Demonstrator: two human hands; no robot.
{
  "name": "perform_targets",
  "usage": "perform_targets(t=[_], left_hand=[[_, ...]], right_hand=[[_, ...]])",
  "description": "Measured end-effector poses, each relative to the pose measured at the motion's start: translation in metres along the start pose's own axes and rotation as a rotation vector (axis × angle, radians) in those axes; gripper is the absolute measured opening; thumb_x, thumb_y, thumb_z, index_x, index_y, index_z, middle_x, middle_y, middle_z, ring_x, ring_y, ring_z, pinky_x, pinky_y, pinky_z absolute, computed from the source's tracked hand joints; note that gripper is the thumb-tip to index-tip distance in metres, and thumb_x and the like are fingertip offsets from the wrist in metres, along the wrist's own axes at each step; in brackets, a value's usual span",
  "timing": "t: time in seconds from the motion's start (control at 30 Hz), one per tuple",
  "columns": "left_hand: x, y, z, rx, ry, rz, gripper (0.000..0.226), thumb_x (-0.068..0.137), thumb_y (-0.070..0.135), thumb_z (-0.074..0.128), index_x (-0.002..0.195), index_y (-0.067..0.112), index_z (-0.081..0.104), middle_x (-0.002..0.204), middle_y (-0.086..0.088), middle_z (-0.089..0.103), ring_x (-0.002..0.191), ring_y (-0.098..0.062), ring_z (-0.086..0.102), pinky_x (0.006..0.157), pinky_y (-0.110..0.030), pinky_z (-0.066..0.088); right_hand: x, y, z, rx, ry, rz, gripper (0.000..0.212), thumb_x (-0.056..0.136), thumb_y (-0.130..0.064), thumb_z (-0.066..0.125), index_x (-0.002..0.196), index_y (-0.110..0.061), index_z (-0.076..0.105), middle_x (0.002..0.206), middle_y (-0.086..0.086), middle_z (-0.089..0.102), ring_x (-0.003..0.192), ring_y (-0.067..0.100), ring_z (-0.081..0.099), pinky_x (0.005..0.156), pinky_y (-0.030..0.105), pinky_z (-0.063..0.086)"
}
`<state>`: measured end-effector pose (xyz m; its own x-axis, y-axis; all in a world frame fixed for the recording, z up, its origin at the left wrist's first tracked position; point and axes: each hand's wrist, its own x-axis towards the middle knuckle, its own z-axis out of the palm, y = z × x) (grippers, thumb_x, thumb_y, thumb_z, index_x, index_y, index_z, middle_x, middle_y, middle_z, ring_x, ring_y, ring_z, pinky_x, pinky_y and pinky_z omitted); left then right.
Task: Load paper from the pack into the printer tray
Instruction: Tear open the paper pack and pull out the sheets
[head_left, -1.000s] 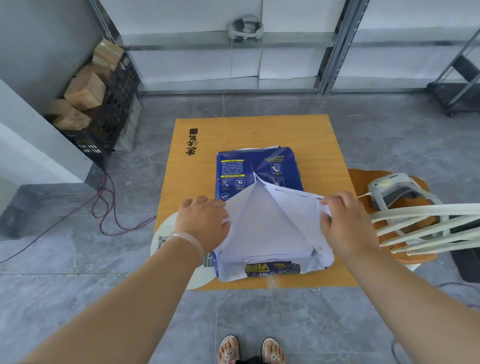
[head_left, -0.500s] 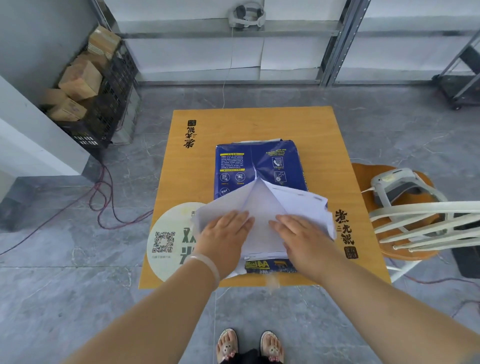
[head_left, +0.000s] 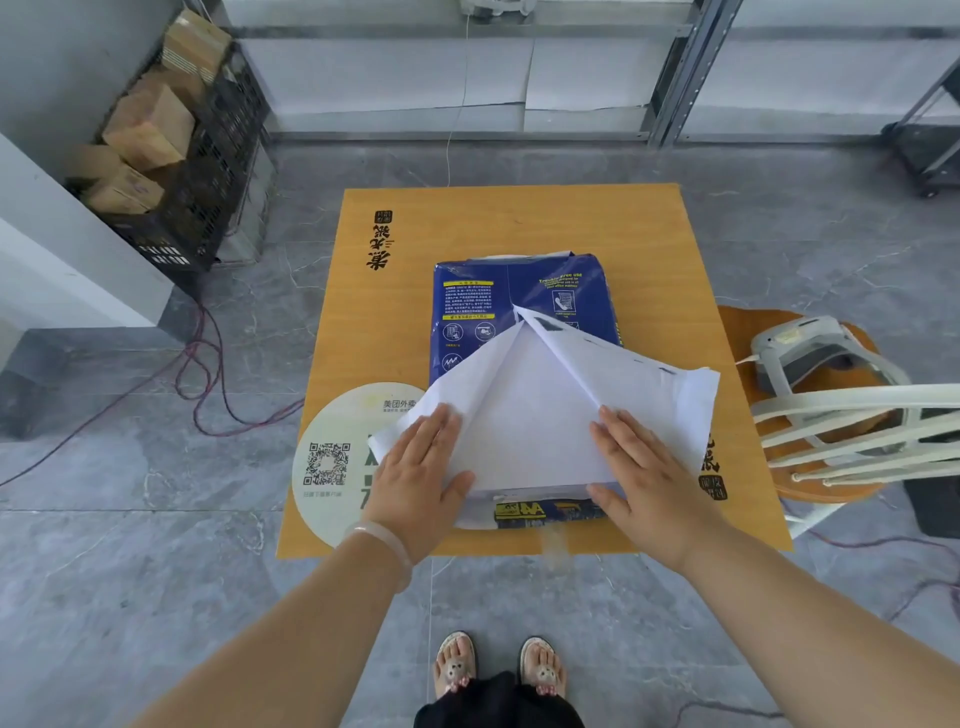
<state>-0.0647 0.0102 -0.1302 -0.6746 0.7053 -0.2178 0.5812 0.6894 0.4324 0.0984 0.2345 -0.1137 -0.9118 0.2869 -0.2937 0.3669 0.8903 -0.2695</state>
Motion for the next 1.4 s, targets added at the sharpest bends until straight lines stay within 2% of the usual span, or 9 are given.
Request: perform_targets(t=[0.1, 0.17, 0.27, 0.37, 0.6, 0.77, 0.87, 1.0, 1.4], left_hand=[[-0.003, 0.009, -0.005, 0.069, 0.201, 0.111, 0.053, 0.081, 0.042, 0.044, 0.131, 0.027, 0.051, 0.141, 0.001, 0.050, 0.130, -0.024, 0.043, 0.099, -0.047, 0.047], [-0.002, 0.015, -0.001, 0.155, 0.271, 0.236, 0.042, 0.080, 0.037, 0.050, 0.119, 0.028, 0.063, 0.135, 0.002, 0.057, 0.128, -0.022, 0.042, 0.098, -0.045, 0.048], [0.001, 0.017, 0.009, 0.289, 0.231, 0.321, 0.050, 0.078, 0.041, 0.054, 0.126, 0.028, 0.058, 0.137, 0.006, 0.055, 0.133, -0.021, 0.035, 0.109, -0.043, 0.038], [0.002, 0.012, 0.018, 0.318, 0.180, 0.250, 0.063, 0.075, 0.048, 0.058, 0.133, 0.029, 0.049, 0.142, 0.008, 0.050, 0.136, -0.019, 0.027, 0.107, -0.045, 0.039], [0.003, 0.010, 0.023, 0.057, 0.241, 0.186, 0.052, 0.075, 0.045, 0.057, 0.124, 0.027, 0.061, 0.135, 0.004, 0.058, 0.133, -0.020, 0.039, 0.105, -0.045, 0.042], [-0.010, 0.023, 0.018, -0.094, 0.361, -0.049, 0.037, 0.072, 0.051, 0.068, 0.101, 0.030, 0.073, 0.107, 0.007, 0.063, 0.109, -0.020, 0.051, 0.095, -0.033, 0.043], [-0.014, 0.036, 0.012, -0.294, 0.328, -0.373, 0.022, 0.077, 0.047, 0.066, 0.091, 0.029, 0.067, 0.093, 0.006, 0.060, 0.098, -0.021, 0.054, 0.088, -0.028, 0.042], [-0.002, 0.038, 0.009, -0.516, 0.230, -0.713, 0.039, 0.073, 0.058, 0.063, 0.092, 0.027, 0.051, 0.092, 0.005, 0.056, 0.094, -0.024, 0.058, 0.083, -0.041, 0.051], [-0.009, 0.036, 0.006, -0.551, 0.098, -0.789, 0.050, 0.066, 0.060, 0.067, 0.095, 0.028, 0.043, 0.108, 0.004, 0.056, 0.105, -0.026, 0.054, 0.090, -0.045, 0.049]], right_hand=[[-0.005, 0.000, -0.004, -0.029, 0.185, -0.045, 0.047, 0.091, -0.027, 0.050, 0.137, -0.019, 0.048, 0.149, -0.001, 0.040, 0.140, 0.012, 0.024, 0.114, 0.037, 0.031], [-0.006, 0.001, 0.001, -0.095, 0.200, -0.095, 0.047, 0.082, -0.025, 0.057, 0.129, -0.021, 0.056, 0.138, -0.002, 0.054, 0.134, 0.017, 0.038, 0.108, 0.040, 0.034], [-0.002, 0.001, 0.008, -0.155, 0.137, -0.081, 0.057, 0.081, -0.034, 0.057, 0.136, -0.024, 0.047, 0.144, -0.003, 0.048, 0.136, 0.019, 0.038, 0.110, 0.037, 0.022], [0.002, 0.005, 0.014, -0.195, 0.146, -0.067, 0.066, 0.082, -0.037, 0.064, 0.141, -0.023, 0.039, 0.149, -0.002, 0.042, 0.140, 0.017, 0.026, 0.111, 0.037, 0.016], [-0.001, 0.005, 0.017, 0.015, 0.216, -0.049, 0.054, 0.088, -0.031, 0.059, 0.139, -0.020, 0.046, 0.150, -0.005, 0.039, 0.142, 0.014, 0.022, 0.118, 0.034, 0.015], [-0.013, 0.003, 0.008, 0.203, 0.414, 0.141, 0.025, 0.084, -0.020, 0.066, 0.109, -0.015, 0.070, 0.107, 0.002, 0.067, 0.108, 0.025, 0.057, 0.096, 0.033, 0.041], [-0.017, -0.006, 0.001, 0.363, 0.363, 0.378, 0.017, 0.087, -0.031, 0.062, 0.098, -0.019, 0.067, 0.093, -0.001, 0.063, 0.089, 0.019, 0.058, 0.076, 0.030, 0.047], [-0.001, -0.013, -0.015, 0.622, 0.281, 0.644, 0.032, 0.084, -0.046, 0.060, 0.098, -0.016, 0.058, 0.090, -0.003, 0.062, 0.077, 0.016, 0.057, 0.056, 0.027, 0.040], [0.005, -0.017, -0.016, 0.607, 0.140, 0.753, 0.045, 0.075, -0.045, 0.072, 0.094, -0.015, 0.044, 0.082, -0.003, 0.050, 0.075, 0.021, 0.054, 0.055, 0.031, 0.039]])
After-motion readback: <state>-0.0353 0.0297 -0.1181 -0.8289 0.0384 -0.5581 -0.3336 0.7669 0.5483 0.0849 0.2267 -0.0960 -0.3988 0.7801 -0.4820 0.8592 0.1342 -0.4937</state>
